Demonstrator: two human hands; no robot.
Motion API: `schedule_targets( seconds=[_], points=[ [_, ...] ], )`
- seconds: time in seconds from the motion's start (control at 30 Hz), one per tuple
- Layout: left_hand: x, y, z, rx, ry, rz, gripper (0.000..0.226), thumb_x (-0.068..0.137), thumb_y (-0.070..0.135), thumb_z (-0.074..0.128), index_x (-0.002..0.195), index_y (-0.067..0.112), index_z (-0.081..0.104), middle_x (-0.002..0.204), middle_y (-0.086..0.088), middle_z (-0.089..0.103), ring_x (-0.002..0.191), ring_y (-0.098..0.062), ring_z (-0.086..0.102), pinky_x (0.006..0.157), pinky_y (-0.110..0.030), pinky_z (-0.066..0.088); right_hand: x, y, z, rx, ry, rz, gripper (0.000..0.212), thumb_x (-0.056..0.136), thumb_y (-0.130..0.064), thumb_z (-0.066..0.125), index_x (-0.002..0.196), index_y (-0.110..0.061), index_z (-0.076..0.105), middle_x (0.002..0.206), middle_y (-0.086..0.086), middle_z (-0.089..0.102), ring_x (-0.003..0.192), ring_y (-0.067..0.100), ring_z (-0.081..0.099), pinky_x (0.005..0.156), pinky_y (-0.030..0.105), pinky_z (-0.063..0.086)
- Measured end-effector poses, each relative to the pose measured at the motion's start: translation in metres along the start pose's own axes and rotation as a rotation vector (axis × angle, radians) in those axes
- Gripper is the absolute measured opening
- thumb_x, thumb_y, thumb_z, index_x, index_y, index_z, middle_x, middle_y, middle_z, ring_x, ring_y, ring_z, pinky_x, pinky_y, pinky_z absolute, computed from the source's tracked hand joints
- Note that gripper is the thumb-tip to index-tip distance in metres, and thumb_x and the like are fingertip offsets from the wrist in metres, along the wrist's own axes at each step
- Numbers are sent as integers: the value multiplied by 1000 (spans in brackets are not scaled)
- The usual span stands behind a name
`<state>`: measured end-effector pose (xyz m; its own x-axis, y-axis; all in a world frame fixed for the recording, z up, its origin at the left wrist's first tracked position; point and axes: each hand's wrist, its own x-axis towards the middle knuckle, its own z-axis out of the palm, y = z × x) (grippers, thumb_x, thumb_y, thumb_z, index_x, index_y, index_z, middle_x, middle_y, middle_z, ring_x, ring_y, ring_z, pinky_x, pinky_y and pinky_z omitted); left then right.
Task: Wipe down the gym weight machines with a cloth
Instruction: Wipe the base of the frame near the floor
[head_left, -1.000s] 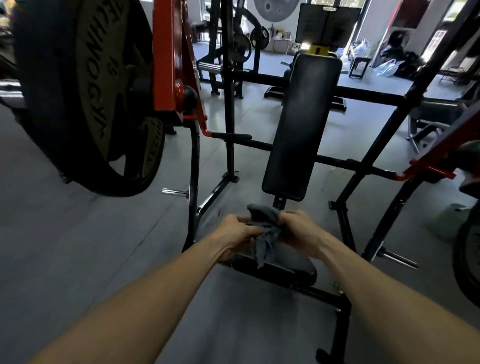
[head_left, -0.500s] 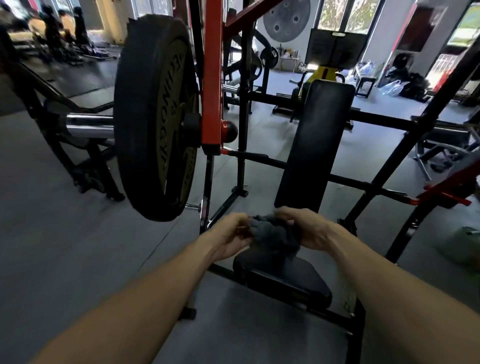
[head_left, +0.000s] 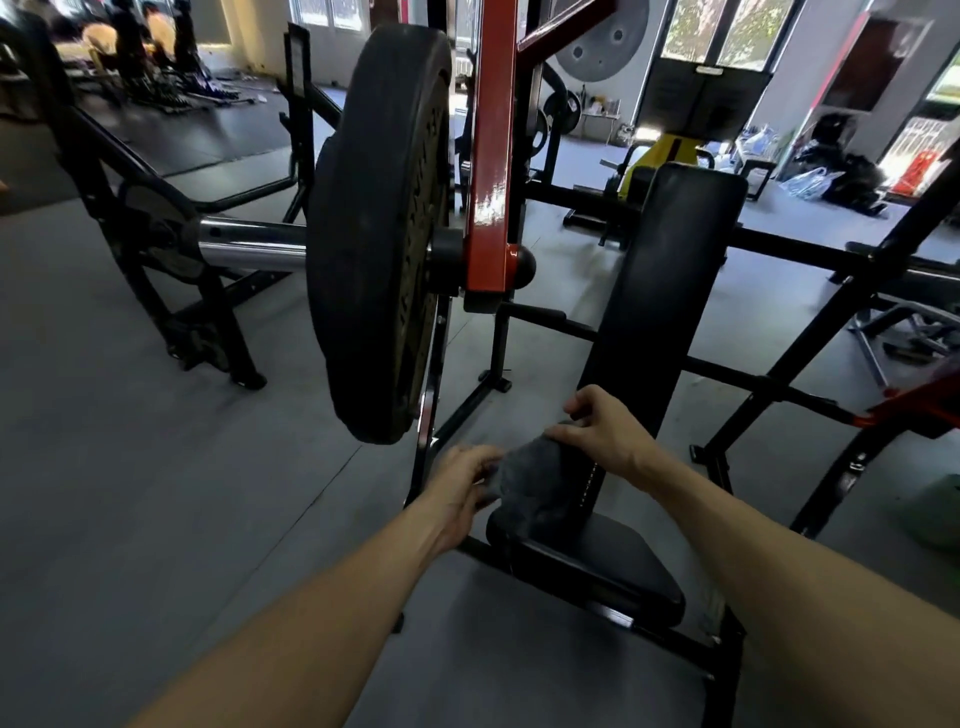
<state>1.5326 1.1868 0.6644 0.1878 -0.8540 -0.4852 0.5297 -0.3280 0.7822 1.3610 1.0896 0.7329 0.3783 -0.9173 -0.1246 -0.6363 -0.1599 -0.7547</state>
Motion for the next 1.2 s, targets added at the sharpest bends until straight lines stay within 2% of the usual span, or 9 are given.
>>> schedule_targets(
  seconds=[0.1,0.23,0.43,0.57,0.67,0.83,0.97,1.13,1.2],
  points=[
    [4,4,-6,117,36,92,52,75,24,90,114,10,59,114,-4,65,88,-17,71,63,-27,55,1,-5,2,56,-48,-27,42,82,-32,83,111,-17,57,91,1,63,79,11,63,62,20,49],
    [7,5,-15,207,77,158,48,72,20,92,109,16,63,125,-8,60,108,-24,67,70,-26,57,3,-5,4,127,-72,-37,37,84,-25,82,111,-16,59,86,2,67,79,13,68,65,23,52],
    [13,4,-21,395,106,241,25,81,25,85,100,23,70,105,-4,67,101,-24,68,92,-43,59,5,5,13,268,-2,58,31,86,-15,80,109,-11,60,74,-1,63,58,2,64,56,19,50],
    [15,4,-22,504,65,312,15,92,17,74,102,25,66,85,-10,73,71,-12,70,63,-23,56,7,10,17,321,-20,127,24,89,-17,77,107,-8,65,75,4,63,60,8,62,59,25,52],
    [18,1,-24,524,18,304,17,99,10,60,107,24,66,68,-5,66,59,-12,61,57,-26,49,5,13,23,279,-4,137,19,89,-17,78,101,-9,66,73,3,64,61,10,63,54,21,52],
    [24,-7,-24,555,-38,301,23,95,5,62,103,26,70,98,-6,74,78,-15,69,64,-26,56,5,27,40,329,54,145,14,85,-16,81,79,-13,69,67,2,66,58,10,61,50,19,48],
    [29,-17,-29,435,-23,258,21,79,15,86,98,17,76,105,-6,74,96,-20,72,75,-24,59,9,47,45,438,-51,214,3,88,-8,76,89,-11,75,76,5,69,70,18,64,65,29,53],
    [49,-27,-37,414,87,222,28,70,22,93,92,24,77,107,-12,75,103,-28,72,91,-44,60,39,70,41,390,-105,321,35,71,-5,90,100,-4,71,77,13,66,74,31,66,81,52,60],
    [59,-33,-36,419,157,207,31,68,29,91,96,29,77,108,-10,75,99,-29,72,86,-42,60,53,79,42,380,-139,348,47,61,-10,97,98,-6,68,85,18,69,75,33,69,79,54,62]
  ],
)
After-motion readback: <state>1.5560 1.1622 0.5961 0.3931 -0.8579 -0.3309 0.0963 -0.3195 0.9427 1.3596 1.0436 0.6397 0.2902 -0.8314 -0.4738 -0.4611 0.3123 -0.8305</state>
